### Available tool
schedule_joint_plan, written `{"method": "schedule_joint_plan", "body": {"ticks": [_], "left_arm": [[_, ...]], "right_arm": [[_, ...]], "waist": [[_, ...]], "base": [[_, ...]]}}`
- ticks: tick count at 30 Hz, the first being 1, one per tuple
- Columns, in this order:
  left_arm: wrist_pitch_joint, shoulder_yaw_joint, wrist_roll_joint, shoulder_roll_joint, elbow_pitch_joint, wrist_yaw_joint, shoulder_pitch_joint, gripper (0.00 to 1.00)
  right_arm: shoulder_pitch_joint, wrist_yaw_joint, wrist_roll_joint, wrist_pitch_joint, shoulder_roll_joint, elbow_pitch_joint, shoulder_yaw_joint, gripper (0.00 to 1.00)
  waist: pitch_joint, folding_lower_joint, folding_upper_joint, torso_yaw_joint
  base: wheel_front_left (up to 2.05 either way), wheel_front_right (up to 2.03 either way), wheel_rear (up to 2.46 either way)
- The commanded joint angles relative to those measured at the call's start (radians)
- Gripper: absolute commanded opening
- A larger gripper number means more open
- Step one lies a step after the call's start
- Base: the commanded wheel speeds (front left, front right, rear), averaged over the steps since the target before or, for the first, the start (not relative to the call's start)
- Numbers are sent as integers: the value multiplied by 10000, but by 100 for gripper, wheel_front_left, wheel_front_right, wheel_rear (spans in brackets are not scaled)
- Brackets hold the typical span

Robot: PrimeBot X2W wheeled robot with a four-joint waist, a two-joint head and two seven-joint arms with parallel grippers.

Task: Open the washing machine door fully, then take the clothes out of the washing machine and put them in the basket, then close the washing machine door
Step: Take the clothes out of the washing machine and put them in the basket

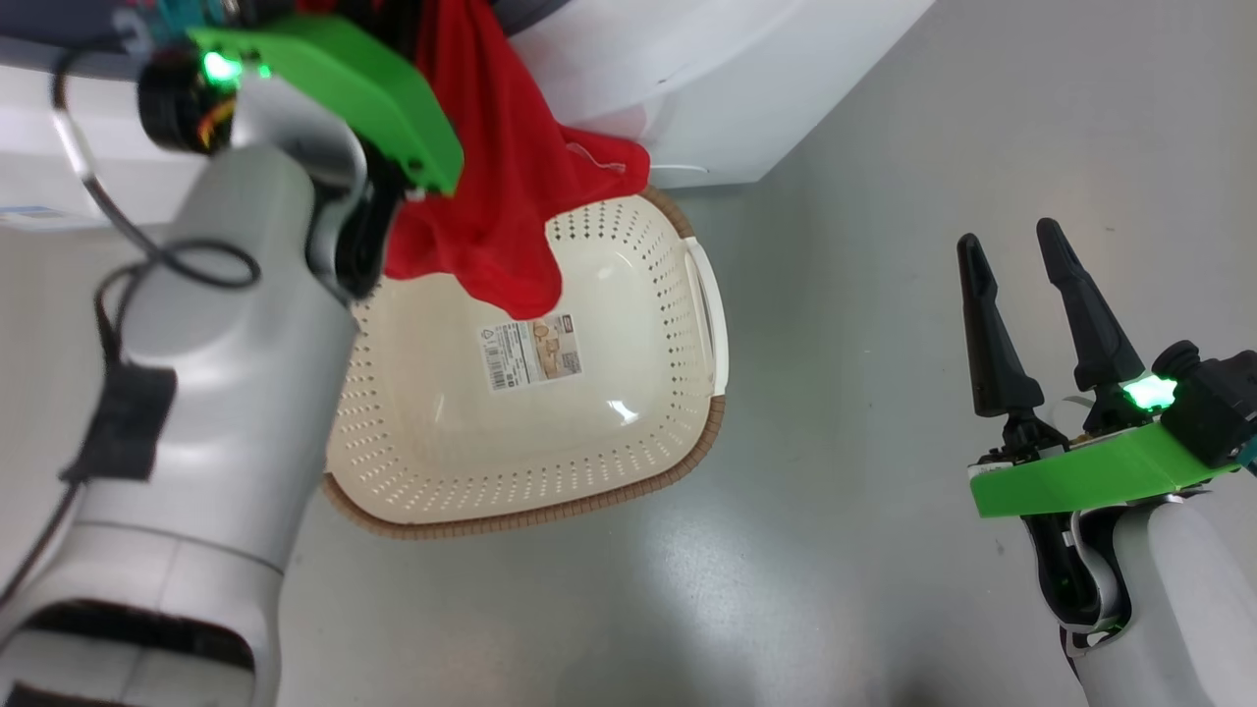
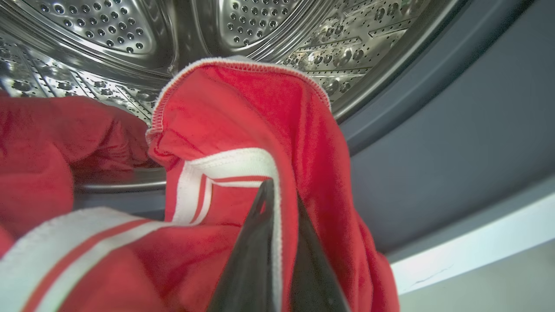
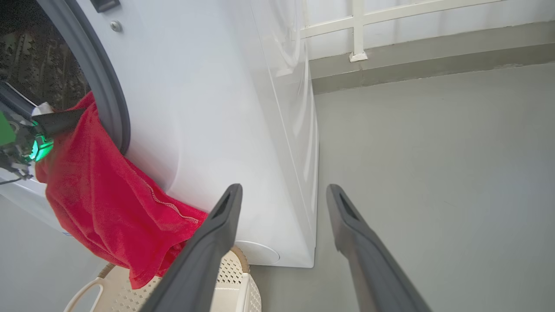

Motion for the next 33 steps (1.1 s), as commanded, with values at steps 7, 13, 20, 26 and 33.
{"method": "schedule_joint_plan", "body": {"ticks": [7, 13, 20, 26, 33], "left_arm": [[-756, -44, -330, 293, -466, -64, 1225, 0], [-1031, -235, -580, 293, -1130, -22, 2683, 0], [-835, -1040, -1252, 293, -1776, 204, 4322, 0], [-972, -1514, -1689, 293, -1671, 552, 4686, 0], [-1236, -1649, -1825, 293, -801, 659, 4395, 0]], "right_arm": [[437, 75, 9, -63, 8, -194, 184, 100], [540, 75, 8, -63, 21, -188, 183, 100], [499, 75, 5, -63, 7, -196, 158, 100], [371, 75, 15, -63, -35, -230, 156, 100], [180, 75, 41, -63, -33, -266, 200, 100]], "waist": [[-301, 0, 0, 199], [-454, 0, 0, 214], [-337, 0, 0, 195], [-113, 0, 0, 154], [229, 0, 0, -5]], "base": [[0, 0, 0], [0, 0, 0], [0, 0, 0], [0, 0, 0], [0, 0, 0]]}}
